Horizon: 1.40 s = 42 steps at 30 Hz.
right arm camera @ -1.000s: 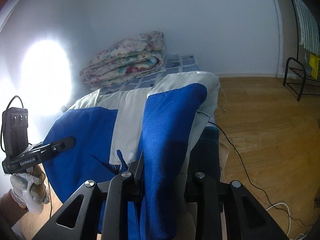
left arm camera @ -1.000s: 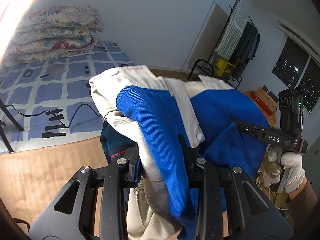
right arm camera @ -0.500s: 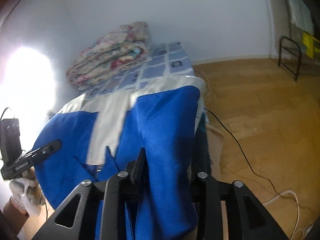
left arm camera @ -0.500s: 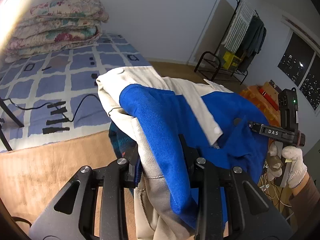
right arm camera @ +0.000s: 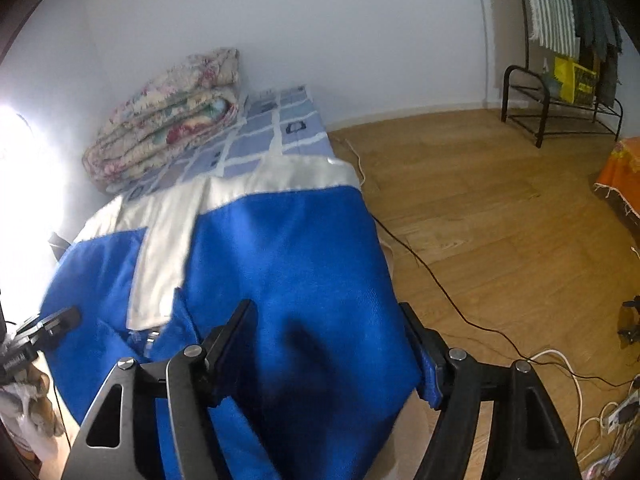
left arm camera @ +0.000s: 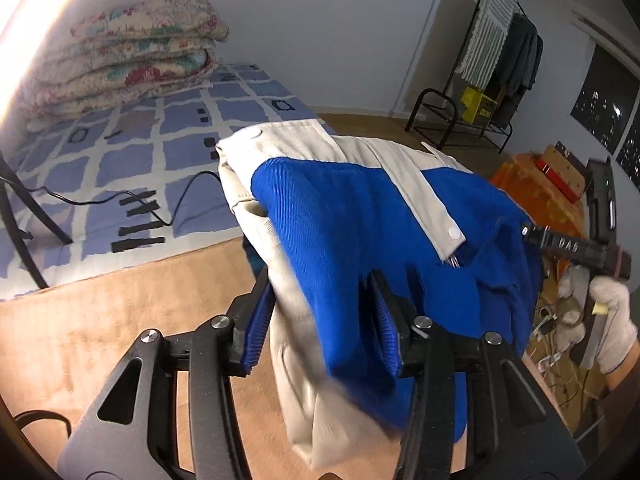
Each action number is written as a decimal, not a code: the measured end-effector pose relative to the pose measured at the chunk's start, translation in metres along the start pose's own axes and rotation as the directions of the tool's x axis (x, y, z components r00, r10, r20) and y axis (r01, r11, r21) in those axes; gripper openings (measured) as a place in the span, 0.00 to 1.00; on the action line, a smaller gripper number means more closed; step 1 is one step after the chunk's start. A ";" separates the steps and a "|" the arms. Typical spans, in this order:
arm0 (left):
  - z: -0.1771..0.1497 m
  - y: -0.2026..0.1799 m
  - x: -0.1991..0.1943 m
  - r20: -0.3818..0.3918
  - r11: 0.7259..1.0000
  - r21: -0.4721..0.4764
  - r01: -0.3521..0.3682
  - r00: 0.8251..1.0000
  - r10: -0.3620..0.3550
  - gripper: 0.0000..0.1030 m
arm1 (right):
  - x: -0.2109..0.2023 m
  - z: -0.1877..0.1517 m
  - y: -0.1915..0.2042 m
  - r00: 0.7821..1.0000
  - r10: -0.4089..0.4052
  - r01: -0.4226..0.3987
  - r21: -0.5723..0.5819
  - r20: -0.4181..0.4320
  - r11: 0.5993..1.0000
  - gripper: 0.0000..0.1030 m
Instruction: Fold large clothes
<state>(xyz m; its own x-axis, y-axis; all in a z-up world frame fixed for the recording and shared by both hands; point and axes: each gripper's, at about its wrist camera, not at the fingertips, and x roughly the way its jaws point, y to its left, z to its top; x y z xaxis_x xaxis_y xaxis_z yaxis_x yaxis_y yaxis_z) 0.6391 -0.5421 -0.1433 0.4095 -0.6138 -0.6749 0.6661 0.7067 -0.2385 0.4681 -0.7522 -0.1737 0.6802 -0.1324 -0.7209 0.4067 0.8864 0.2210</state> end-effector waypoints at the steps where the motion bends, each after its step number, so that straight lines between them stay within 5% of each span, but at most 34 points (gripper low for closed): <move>1: -0.002 0.000 -0.008 0.011 1.000 0.006 -0.002 1.000 0.002 0.45 | -0.005 0.000 0.003 1.000 0.002 -0.002 0.000 0.008 1.000 0.70; 13: -0.028 -0.031 -0.132 0.103 0.998 0.062 0.010 0.995 -0.016 0.45 | -0.086 -0.020 0.044 0.997 0.009 -0.005 -0.045 0.076 0.999 0.72; 23: -0.067 -0.061 -0.279 0.183 0.998 0.067 -0.008 0.983 -0.004 0.52 | -0.206 -0.055 0.103 0.983 0.121 -0.108 -0.100 0.138 0.989 0.72; 33: -0.140 -0.091 -0.412 0.260 0.996 0.079 -0.049 0.965 0.027 0.69 | -0.313 -0.128 0.150 0.976 0.148 -0.128 -0.134 0.157 0.983 0.76; 42: -0.207 -0.113 -0.466 0.288 0.991 0.087 -0.102 0.955 0.073 0.81 | -0.373 -0.203 0.174 0.969 0.108 -0.077 -0.144 0.222 0.987 0.88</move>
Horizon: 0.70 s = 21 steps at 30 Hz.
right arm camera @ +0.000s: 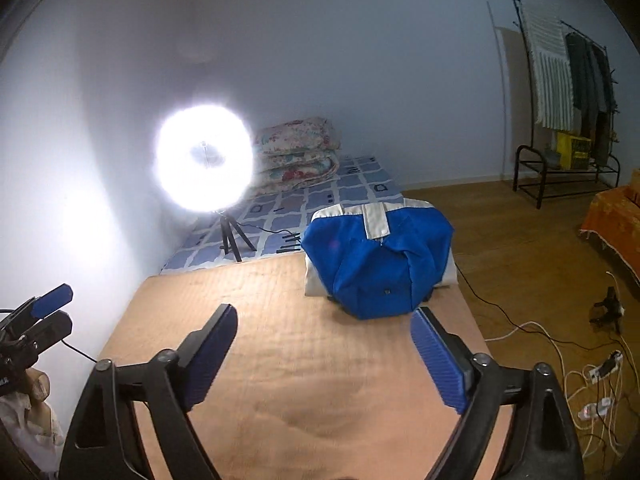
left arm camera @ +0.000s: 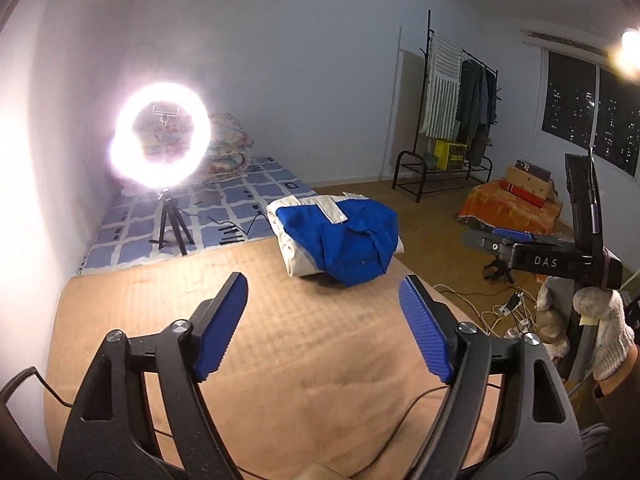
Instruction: Fold large clothes
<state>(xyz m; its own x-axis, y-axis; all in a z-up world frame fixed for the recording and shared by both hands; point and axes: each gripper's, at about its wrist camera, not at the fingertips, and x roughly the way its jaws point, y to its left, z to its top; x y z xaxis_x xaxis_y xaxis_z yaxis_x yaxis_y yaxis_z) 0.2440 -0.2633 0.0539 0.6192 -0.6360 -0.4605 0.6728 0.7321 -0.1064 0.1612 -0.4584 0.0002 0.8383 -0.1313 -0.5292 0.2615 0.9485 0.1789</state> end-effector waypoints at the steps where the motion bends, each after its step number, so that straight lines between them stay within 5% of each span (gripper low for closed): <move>1: -0.006 -0.002 -0.003 0.000 1.000 -0.002 -0.002 1.000 0.002 0.81 | -0.004 -0.006 0.002 1.000 -0.004 0.004 0.003 0.002 1.000 0.89; 9: -0.032 -0.014 -0.018 -0.007 1.000 -0.003 -0.001 1.000 0.001 0.84 | -0.012 -0.040 0.011 1.000 -0.021 0.021 0.006 0.012 1.000 0.91; 14: -0.047 -0.012 -0.026 0.064 0.999 -0.014 -0.048 0.997 0.049 0.97 | -0.007 -0.047 0.012 0.998 -0.055 0.055 -0.001 0.037 0.999 0.96; 21: -0.065 -0.013 -0.025 0.025 0.996 0.038 -0.076 0.997 0.075 1.00 | -0.009 -0.056 0.015 0.995 -0.073 0.073 0.000 0.064 0.997 1.00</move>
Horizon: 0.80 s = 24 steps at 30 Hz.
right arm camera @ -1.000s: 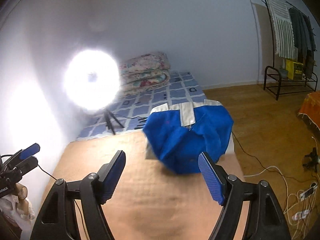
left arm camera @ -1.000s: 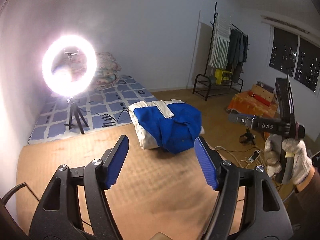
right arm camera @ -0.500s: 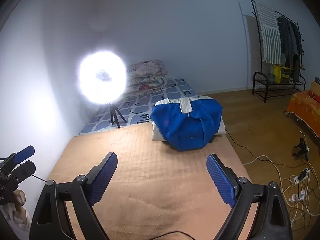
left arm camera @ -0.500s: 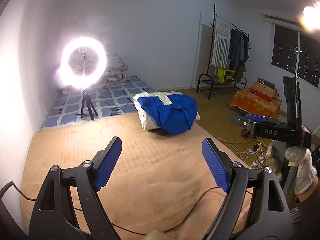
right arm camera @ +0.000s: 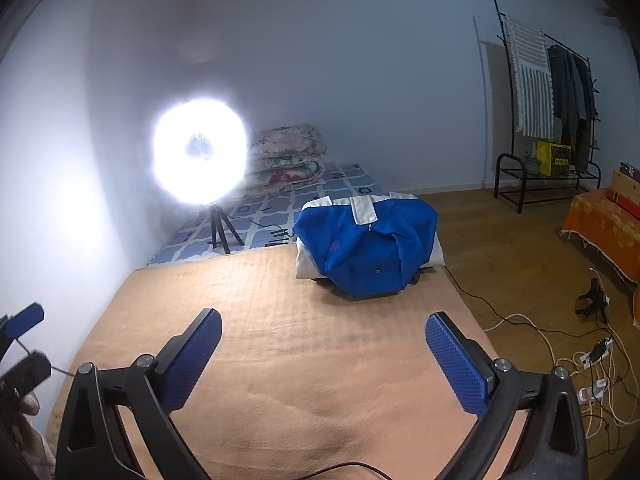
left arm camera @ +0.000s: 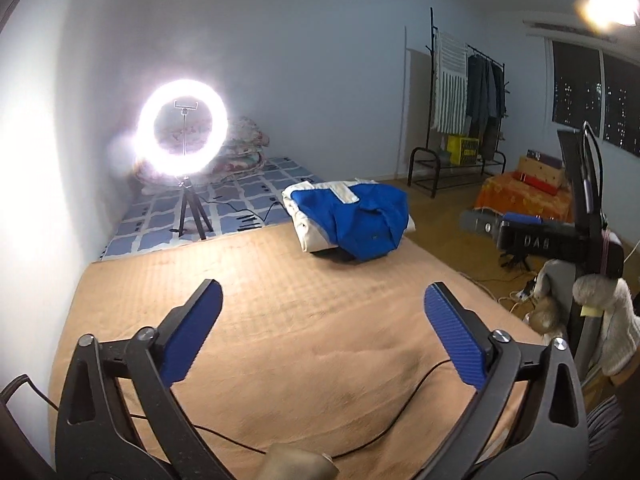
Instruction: Fold large clothes
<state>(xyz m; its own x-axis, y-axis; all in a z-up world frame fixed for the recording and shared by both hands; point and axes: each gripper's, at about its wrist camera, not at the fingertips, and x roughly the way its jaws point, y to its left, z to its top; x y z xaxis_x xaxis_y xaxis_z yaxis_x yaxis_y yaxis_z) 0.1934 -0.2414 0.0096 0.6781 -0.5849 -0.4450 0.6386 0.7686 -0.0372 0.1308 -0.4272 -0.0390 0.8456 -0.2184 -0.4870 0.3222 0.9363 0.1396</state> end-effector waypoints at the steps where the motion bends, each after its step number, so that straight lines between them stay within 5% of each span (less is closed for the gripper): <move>1: -0.001 0.000 0.000 -0.005 1.000 0.001 -0.002 1.000 0.002 1.00 | -0.001 -0.001 -0.001 1.000 0.001 -0.001 0.011 0.004 1.000 1.00; 8: -0.007 -0.001 0.004 -0.020 0.997 0.021 -0.069 0.997 0.070 1.00 | 0.001 -0.010 0.006 0.999 -0.038 0.038 -0.031 0.005 0.999 1.00; 24: -0.018 0.008 0.032 -0.123 0.997 -0.023 -0.074 0.990 0.071 1.00 | 0.004 -0.019 0.007 0.997 -0.081 0.080 -0.067 -0.013 0.995 1.00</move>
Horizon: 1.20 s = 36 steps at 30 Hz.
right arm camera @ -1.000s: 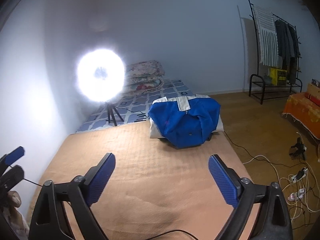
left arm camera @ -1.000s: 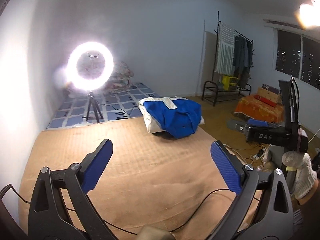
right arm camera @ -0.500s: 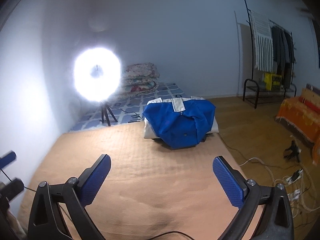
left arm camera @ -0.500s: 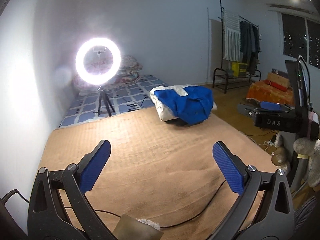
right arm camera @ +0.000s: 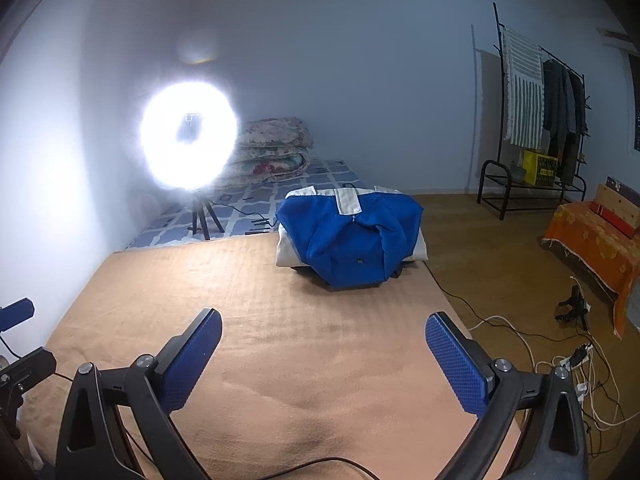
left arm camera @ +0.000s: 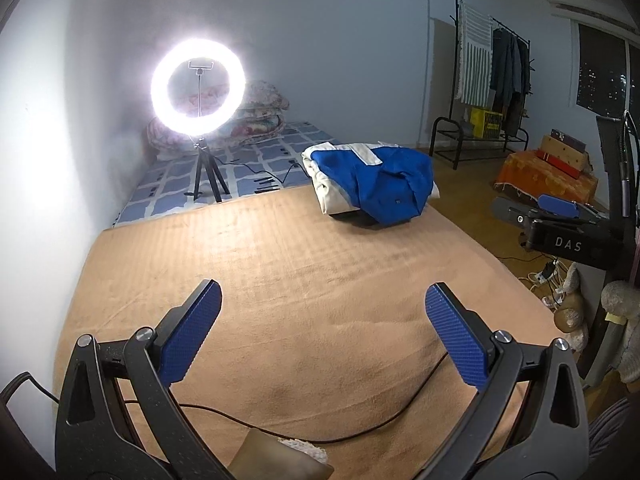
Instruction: Fold large clothes
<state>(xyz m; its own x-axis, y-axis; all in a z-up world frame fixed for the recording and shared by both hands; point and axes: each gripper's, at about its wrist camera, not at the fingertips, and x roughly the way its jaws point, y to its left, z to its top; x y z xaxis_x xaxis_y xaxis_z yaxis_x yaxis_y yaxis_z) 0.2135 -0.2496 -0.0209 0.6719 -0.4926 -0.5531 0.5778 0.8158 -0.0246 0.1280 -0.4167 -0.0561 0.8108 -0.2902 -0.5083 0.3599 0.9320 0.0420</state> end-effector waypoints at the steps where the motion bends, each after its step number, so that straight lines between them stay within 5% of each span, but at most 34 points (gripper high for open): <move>1: 0.000 0.000 0.001 -0.001 1.000 0.000 -0.001 1.000 0.001 1.00 | 0.000 0.000 0.000 1.000 -0.002 0.002 0.000 0.000 1.000 1.00; 36: 0.001 0.003 0.003 0.006 1.000 -0.004 -0.012 1.000 0.012 1.00 | 0.003 -0.005 -0.002 1.000 0.001 -0.001 0.024 -0.015 1.000 1.00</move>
<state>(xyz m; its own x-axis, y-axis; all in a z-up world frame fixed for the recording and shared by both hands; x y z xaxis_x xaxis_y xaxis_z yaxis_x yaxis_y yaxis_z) 0.2182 -0.2490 -0.0219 0.6820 -0.4843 -0.5480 0.5674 0.8232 -0.0214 0.1269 -0.4183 -0.0623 0.8043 -0.2857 -0.5211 0.3700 0.9269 0.0628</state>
